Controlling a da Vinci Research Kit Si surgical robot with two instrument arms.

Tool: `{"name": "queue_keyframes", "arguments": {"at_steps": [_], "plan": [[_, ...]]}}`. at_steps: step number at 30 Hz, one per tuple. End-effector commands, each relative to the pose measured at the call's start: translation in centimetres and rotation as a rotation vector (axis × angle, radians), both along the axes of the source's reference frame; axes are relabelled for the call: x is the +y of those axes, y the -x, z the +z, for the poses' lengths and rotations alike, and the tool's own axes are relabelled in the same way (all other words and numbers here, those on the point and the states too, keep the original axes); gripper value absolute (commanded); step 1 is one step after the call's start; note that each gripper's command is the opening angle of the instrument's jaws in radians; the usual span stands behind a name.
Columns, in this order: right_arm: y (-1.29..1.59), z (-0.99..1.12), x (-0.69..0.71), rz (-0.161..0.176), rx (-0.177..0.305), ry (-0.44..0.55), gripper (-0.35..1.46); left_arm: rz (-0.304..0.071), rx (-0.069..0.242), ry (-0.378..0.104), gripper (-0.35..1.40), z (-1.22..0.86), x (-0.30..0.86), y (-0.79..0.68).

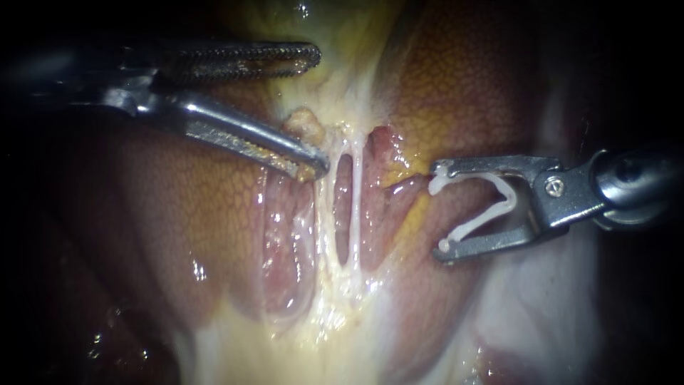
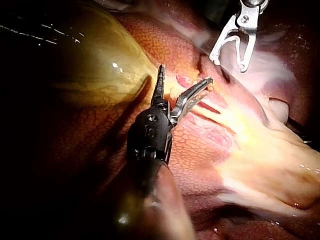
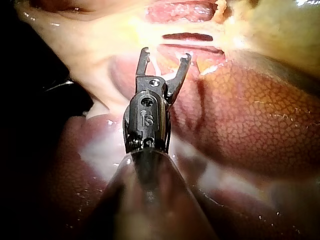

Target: Grabbing gallbladder

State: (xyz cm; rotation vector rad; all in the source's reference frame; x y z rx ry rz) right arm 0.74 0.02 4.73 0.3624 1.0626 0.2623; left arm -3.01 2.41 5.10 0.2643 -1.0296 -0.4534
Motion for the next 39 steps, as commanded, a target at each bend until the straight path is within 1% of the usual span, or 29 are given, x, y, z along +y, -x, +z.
{"name": "queue_keyframes", "arguments": {"at_steps": [1,5,9,12,16,22,27,33,39], "plan": [[0.0,0.0,0.0,0.0,-0.001,0.0,0.57,0.0,0.0,0.0,0.71,0.0,0.0,0.0],[0.0,0.0,0.0,0.0,-0.001,0.0,0.57,0.001,-0.001,0.0,0.71,0.02,0.01,-0.01],[0.0,0.0,0.0,0.0,-0.001,0.0,0.57,0.004,-0.001,0.004,0.71,0.11,0.01,-0.04],[0.0,0.0,0.0,0.0,-0.001,0.0,0.57,0.005,-0.003,0.01,0.69,0.23,-0.02,-0.07],[0.0,0.0,0.0,0.0,-0.001,0.0,0.57,0.022,0.001,0.018,0.67,0.41,-0.06,-0.1],[0.0,0.0,0.0,0.0,0.0,0.0,0.57,0.027,0.015,-0.016,0.66,0.72,-0.08,-0.18],[0.0,0.0,0.0,0.0,0.0,0.0,0.57,0.026,0.022,-0.034,0.62,0.88,-0.1,-0.2],[0.0,0.0,0.0,0.0,0.0,0.0,0.57,0.027,0.027,-0.061,0.54,1.0,-0.16,-0.19],[0.0,0.0,0.0,0.0,0.0,0.0,0.57,0.022,0.027,-0.071,0.41,1.0,-0.16,-0.18]]}}
